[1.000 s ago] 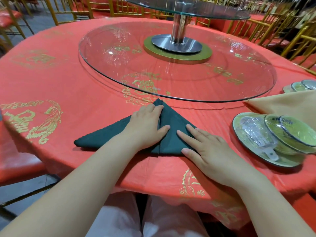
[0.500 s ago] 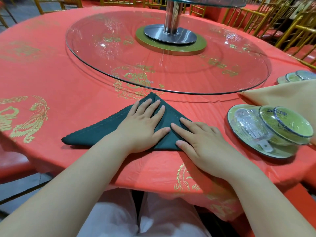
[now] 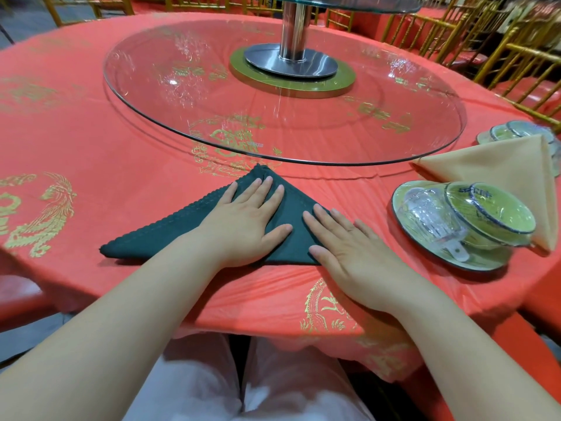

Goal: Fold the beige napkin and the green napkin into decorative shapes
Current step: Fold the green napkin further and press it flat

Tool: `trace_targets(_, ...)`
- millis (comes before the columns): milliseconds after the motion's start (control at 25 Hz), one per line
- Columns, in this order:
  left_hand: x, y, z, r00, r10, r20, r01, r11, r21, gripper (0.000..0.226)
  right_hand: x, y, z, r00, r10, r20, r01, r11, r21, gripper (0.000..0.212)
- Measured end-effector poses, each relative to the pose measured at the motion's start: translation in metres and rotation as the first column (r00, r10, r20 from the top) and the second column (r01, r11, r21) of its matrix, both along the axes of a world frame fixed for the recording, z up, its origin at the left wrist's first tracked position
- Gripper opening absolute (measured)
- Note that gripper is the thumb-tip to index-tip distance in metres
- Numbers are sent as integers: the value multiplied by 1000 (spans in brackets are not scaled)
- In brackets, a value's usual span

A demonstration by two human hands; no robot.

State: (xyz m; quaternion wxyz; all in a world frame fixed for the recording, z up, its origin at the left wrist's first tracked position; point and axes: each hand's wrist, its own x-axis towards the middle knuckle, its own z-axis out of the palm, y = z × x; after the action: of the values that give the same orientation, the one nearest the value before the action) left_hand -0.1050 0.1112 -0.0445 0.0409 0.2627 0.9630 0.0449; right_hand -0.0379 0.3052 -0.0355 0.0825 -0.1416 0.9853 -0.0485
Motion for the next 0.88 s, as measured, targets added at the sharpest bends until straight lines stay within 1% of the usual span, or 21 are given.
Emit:
trace_targets(120, 0, 1, 1, 1000, 9, 6, -9, 1000, -6, 69, 6, 20, 1, 999, -32, -15, 32, 999, 4, 70)
trace_targets(200, 0, 1, 2, 1000, 20, 10, -19, 1000, -3, 68, 9, 29, -2, 998, -59, -29, 58, 998, -32, 67)
trace_targets(320, -2, 2, 2, 999, 39, 26, -39, 999, 14, 66, 14, 32, 0, 991, -111, -75, 95, 978, -187, 54)
trace_targets(440, -3, 4, 3, 997, 49, 55, -50, 999, 20, 61, 21, 32, 9, 954, -233, -187, 150, 915, -375, 45)
trace_targets(520, -3, 6, 3, 997, 55, 49, -56, 998, 14, 57, 23, 31, 11, 930, -300, -212, 183, 879, -440, 40)
trace_targets(600, -1, 7, 2, 998, 55, 29, -55, 998, 6, 55, 22, 31, 11, 903, -398, -163, 273, 824, -496, 39)
trace_targets(680, 0, 7, 1, 998, 55, 5, -55, 998, -4, 55, 19, 32, 11, 873, -479, -92, 364, 766, -529, 33)
trace_targets(760, 0, 6, 0, 999, 49, -13, -49, 999, -18, 57, 16, 32, 10, 862, -500, -76, 392, 755, -525, 23)
trace_targets(840, 0, 5, -1, 999, 41, -22, -42, 999, -13, 59, 14, 33, 11, 864, -497, -77, 397, 768, -503, 12)
trace_targets(880, -1, 4, -1, 999, 38, -24, -38, 999, -6, 60, 13, 32, 12, 866, -494, -75, 398, 774, -492, 11)
